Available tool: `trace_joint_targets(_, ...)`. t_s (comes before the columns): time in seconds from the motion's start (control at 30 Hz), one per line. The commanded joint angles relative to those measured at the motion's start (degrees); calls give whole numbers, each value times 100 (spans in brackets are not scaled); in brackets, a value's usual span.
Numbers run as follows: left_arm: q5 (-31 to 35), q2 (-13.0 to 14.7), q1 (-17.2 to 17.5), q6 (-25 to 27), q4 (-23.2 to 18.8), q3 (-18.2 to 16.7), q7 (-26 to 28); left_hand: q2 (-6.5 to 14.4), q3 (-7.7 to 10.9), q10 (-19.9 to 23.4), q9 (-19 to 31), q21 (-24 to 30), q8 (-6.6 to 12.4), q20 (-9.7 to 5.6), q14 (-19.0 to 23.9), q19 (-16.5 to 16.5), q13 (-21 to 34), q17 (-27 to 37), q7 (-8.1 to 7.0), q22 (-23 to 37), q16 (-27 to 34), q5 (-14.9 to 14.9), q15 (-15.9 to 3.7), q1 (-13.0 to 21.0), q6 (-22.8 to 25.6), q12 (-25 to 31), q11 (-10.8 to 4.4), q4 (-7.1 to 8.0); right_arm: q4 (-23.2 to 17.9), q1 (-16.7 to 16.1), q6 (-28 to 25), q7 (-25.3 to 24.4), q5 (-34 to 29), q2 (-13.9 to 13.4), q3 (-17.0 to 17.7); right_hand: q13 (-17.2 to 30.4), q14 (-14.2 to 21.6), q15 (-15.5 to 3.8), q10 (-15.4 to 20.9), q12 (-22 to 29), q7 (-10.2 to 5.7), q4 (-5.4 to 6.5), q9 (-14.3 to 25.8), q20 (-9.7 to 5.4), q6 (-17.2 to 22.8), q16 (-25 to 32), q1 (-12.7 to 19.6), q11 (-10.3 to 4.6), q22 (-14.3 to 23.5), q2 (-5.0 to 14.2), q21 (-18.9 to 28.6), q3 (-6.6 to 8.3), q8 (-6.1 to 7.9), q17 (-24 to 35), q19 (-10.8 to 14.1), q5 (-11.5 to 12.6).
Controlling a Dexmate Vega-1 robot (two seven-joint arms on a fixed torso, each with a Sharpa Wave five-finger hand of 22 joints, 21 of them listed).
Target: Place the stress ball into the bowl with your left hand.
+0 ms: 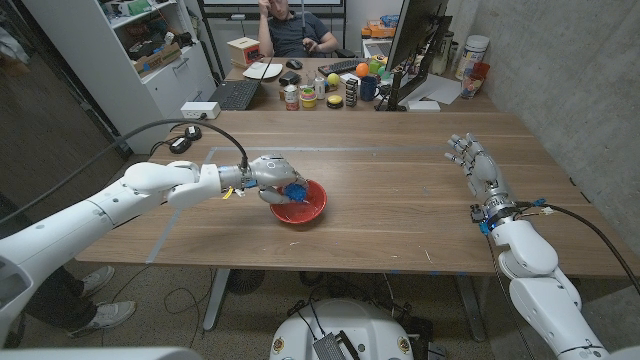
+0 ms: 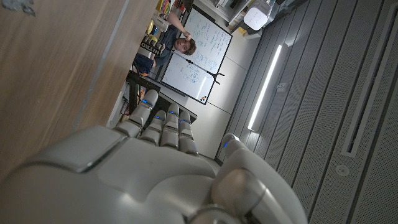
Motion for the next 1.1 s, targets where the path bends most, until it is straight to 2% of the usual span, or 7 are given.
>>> trace_joint_targets(0.03,-23,-88,-57,81,22,83,-592,374,173,1142,1,43,7,-501,-411,-43,33,16,-1161,30,12,13,-396,469,1189,-9,-1199,-217,151,103,52,28,51,-17,-50,11,36,11,24,-6,8,8,13,-294,38,-6,-42,0,16,189,-11,27,-2,1,63,49)
trace_joint_targets(0.27,4,-120,-91,99,54,141,-723,366,116,988,-67,106,-86,-486,-556,-139,-3,13,-1202,36,-8,3,-396,524,1092,-108,-1189,-241,195,130,65,31,63,-30,-57,11,34,11,24,-8,3,7,13,-291,39,-8,-40,-4,17,189,-24,31,-3,0,67,52)
trace_joint_targets(0.63,110,-134,-105,42,125,231,-562,401,28,858,-143,169,-248,-470,-755,-308,-45,13,-1221,25,-7,1,-390,501,889,-200,-1187,-186,201,111,93,34,80,-36,-53,11,38,9,30,-7,5,10,13,-295,41,-8,-45,-5,17,183,-43,31,-4,2,73,53)
trace_joint_targets(0.97,120,-40,-39,121,-52,189,-644,309,-150,400,-100,239,-478,-473,-1259,-661,-83,-7,-1297,-17,-45,16,-379,395,431,-317,-1183,-128,163,71,115,19,68,-34,-55,11,45,16,34,-8,10,10,13,-289,40,-8,-49,2,18,172,-61,28,-6,2,82,53)
trace_joint_targets(1.1,117,-8,-4,133,-104,166,-667,255,-248,29,-73,207,-545,-463,-1616,-935,-101,-7,-1300,-50,-58,32,-370,318,304,-358,-1179,-90,134,33,129,2,63,-28,-51,11,48,15,35,-8,15,8,13,-287,41,-8,-49,-6,18,168,-67,29,-6,1,85,54)
